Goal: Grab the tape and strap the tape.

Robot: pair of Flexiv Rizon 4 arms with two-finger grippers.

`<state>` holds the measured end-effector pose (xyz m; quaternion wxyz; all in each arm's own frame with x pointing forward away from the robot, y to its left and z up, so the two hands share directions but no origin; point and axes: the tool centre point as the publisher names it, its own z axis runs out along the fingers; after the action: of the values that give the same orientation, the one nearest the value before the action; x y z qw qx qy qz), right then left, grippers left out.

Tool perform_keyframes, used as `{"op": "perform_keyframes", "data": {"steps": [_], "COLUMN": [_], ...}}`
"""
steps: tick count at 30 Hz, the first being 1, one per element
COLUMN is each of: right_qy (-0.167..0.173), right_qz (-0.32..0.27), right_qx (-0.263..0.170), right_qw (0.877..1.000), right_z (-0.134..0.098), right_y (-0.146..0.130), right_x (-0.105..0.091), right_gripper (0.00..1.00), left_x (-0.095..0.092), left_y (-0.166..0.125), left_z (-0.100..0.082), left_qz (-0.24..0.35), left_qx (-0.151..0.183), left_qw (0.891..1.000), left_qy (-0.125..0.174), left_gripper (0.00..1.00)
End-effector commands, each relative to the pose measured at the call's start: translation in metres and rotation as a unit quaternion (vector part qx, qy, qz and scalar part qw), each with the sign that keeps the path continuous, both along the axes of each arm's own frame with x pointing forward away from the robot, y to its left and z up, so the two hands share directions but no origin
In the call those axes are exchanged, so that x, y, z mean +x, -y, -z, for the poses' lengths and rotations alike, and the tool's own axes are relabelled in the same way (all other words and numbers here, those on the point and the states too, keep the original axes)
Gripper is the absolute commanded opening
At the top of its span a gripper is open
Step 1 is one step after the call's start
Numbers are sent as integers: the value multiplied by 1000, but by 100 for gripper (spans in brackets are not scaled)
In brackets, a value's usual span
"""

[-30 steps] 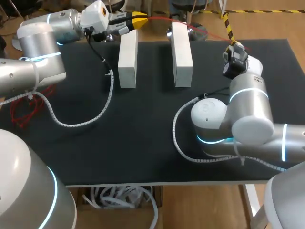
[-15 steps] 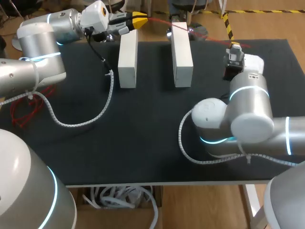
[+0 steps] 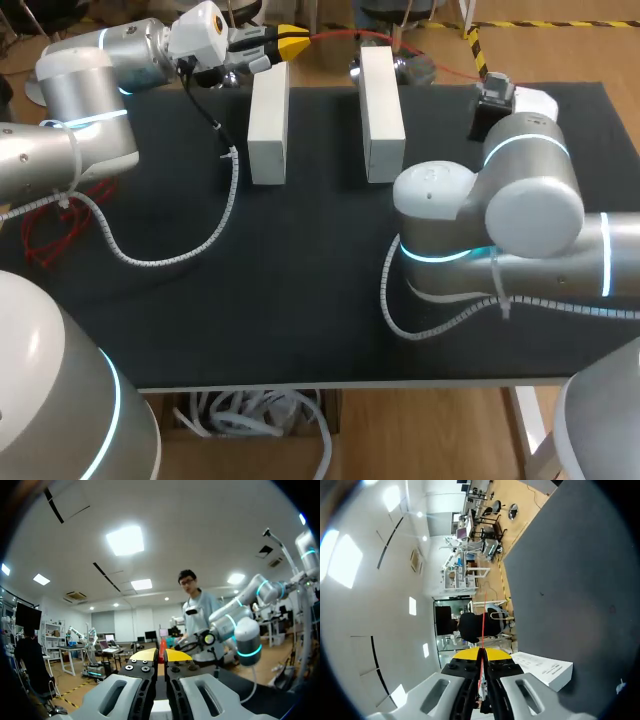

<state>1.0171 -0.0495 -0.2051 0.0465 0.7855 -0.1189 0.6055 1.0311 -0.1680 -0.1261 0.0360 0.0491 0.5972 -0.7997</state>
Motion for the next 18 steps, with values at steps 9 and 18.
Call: {"op": "perform_keyframes", "data": {"steps": [9, 18], "right_qy": [-14, -14], "right_qz": [-2, -2], "right_qx": [2, 2], "right_qw": [1000, 1000], "right_z": [-4, -4], "right_y": [1, 1], "right_x": [0, 0], "right_gripper": [0, 0], "left_x": [1, -4], "left_y": [0, 12], "left_z": [1, -8], "left_qz": [1, -39], "left_qx": [0, 188], "left_qw": [1000, 972], "left_qy": [0, -139], "left_gripper": [0, 0]}}
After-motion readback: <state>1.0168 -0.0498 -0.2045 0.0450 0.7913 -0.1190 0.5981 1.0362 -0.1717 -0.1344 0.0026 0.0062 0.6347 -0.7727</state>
